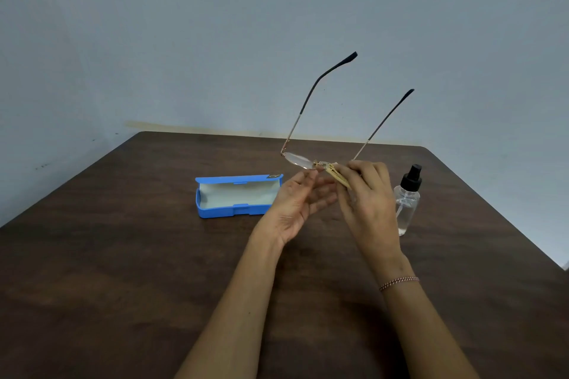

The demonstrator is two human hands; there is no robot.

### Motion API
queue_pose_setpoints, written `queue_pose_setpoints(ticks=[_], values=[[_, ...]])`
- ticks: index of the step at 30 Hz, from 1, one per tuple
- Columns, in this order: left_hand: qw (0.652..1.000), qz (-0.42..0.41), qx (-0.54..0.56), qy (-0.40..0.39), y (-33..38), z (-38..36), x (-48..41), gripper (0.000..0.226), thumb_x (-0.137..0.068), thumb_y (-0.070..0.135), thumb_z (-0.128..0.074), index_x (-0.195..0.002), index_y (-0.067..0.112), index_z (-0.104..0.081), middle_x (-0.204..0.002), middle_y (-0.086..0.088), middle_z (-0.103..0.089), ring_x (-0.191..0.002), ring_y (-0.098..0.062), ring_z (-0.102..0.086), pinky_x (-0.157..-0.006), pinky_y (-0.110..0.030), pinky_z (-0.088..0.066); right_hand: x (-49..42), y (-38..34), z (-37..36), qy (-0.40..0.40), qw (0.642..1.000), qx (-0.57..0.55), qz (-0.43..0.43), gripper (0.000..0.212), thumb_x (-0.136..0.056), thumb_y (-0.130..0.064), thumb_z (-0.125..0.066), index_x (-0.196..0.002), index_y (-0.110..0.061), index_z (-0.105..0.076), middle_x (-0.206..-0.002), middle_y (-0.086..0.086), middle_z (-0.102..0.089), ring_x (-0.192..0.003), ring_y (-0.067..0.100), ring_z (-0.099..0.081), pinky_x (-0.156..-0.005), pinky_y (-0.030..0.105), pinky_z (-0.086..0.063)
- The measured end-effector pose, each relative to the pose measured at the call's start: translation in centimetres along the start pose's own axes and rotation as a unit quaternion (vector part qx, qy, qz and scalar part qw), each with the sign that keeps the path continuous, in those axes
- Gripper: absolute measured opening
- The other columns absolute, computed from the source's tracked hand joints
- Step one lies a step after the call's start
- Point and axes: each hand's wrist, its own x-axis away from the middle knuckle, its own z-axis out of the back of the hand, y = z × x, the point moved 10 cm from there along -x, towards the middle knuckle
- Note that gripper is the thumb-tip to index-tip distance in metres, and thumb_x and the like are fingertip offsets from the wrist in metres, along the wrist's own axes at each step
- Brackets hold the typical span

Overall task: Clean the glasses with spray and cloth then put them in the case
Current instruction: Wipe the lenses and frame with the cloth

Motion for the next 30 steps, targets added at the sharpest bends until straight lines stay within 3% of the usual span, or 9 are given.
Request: queue_pose_setpoints(ticks=[5,12,16,21,26,30], values=[[0.999,0.01,0.033,-0.036,-0.5,-0.9,-0.1,0.057,-0.062,0.045,-0.077,-0.111,0.017,-0.068,-0.099,-0.004,-0.072,-0.092,-0.015,-0.069,-0.076,-0.03,-0.057,0.1,-0.9,-0.5,0.0,0.999,-0.037,0.002,0.028,-0.085,-0.009,-0.052,-0.108,0.001,-0.065,-0.101,0.012,-0.061,-0.094,0.021,-0.047,-0.084,0.022,-0.04],[0.998,-0.019,0.031,-0.041,0.4,-0.9,0.0,0.078,-0.051,0.047,-0.087,-0.117,0.016,-0.06,-0.1,-0.003,-0.07,-0.088,-0.011,-0.068,-0.069,-0.024,-0.057,0.2,-0.6,-0.9,-0.003,0.997,-0.07,-0.015,0.028,-0.08,0.001,-0.065,-0.107,-0.002,-0.066,-0.102,0.007,-0.058,-0.093,0.02,-0.048,-0.081,0.024,-0.043],[0.998,-0.033,0.009,-0.047,1.0,-0.3,0.0,0.073,-0.054,0.047,-0.085,-0.116,0.017,-0.062,-0.102,-0.003,-0.069,-0.094,-0.014,-0.067,-0.075,-0.026,-0.056,0.2,-0.4,-1.4,-0.047,0.991,-0.127,-0.009,0.032,-0.08,0.002,-0.066,-0.112,-0.006,-0.066,-0.109,-0.004,-0.048,-0.099,0.016,-0.047,-0.088,0.016,-0.04],[0.998,-0.02,-0.011,-0.06,0.9,-0.3,0.4,0.067,-0.056,0.041,-0.085,-0.113,0.012,-0.064,-0.107,-0.006,-0.068,-0.099,-0.016,-0.066,-0.08,-0.026,-0.055,0.2,0.7,-1.3,-0.041,0.993,-0.108,-0.034,0.038,-0.079,0.01,-0.063,-0.114,-0.006,-0.065,-0.105,0.006,-0.055,-0.098,0.017,-0.049,-0.084,0.014,-0.039],[0.996,-0.014,-0.044,-0.075,0.9,-1.1,0.7,0.022,-0.071,0.025,-0.076,-0.092,0.019,-0.075,-0.091,0.001,-0.072,-0.088,-0.011,-0.068,-0.073,-0.024,-0.056,0.3,0.8,-1.5,-0.035,0.989,-0.128,-0.058,0.043,-0.078,0.015,-0.06,-0.115,-0.007,-0.064,-0.11,0.004,-0.058,-0.106,0.016,-0.052,-0.089,0.02,-0.044],[0.995,-0.011,-0.03,-0.094,1.0,-1.0,0.8,0.047,-0.053,0.033,-0.088,-0.095,0.017,-0.074,-0.092,-0.003,-0.071,-0.085,-0.014,-0.068,-0.072,-0.026,-0.057,0.0,0.2,-1.0,-0.029,0.978,-0.206,-0.032,0.045,-0.077,0.019,-0.056,-0.109,-0.011,-0.067,-0.11,-0.001,-0.058,-0.105,0.018,-0.056,-0.092,0.021,-0.046]])
